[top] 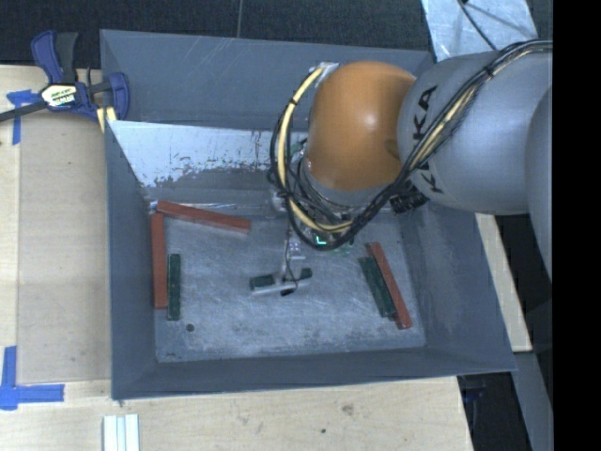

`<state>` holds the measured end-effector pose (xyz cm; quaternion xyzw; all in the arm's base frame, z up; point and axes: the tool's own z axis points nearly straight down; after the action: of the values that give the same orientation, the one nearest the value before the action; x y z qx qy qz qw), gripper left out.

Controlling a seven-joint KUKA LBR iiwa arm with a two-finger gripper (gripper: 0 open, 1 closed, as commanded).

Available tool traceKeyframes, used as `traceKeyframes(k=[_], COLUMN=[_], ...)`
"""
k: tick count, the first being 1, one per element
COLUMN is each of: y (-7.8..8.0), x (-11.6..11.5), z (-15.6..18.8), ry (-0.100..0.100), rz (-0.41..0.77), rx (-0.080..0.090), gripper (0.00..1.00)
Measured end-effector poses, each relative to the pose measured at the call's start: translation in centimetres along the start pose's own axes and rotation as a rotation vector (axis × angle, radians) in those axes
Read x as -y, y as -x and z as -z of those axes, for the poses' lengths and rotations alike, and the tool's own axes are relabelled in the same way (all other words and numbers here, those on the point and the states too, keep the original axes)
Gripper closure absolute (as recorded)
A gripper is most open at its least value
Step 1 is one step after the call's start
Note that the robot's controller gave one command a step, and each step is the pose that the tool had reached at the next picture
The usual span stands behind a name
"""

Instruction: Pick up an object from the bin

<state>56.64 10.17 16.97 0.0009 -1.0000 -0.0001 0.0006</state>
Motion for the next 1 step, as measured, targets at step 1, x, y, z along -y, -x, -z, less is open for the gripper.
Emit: traceKeyframes(k=[1], y=[-2.63], x=[2.76], z=[-10.36], ry=[-0.001], rz=[-0.034], rx=[-0.005], gripper=[0.0])
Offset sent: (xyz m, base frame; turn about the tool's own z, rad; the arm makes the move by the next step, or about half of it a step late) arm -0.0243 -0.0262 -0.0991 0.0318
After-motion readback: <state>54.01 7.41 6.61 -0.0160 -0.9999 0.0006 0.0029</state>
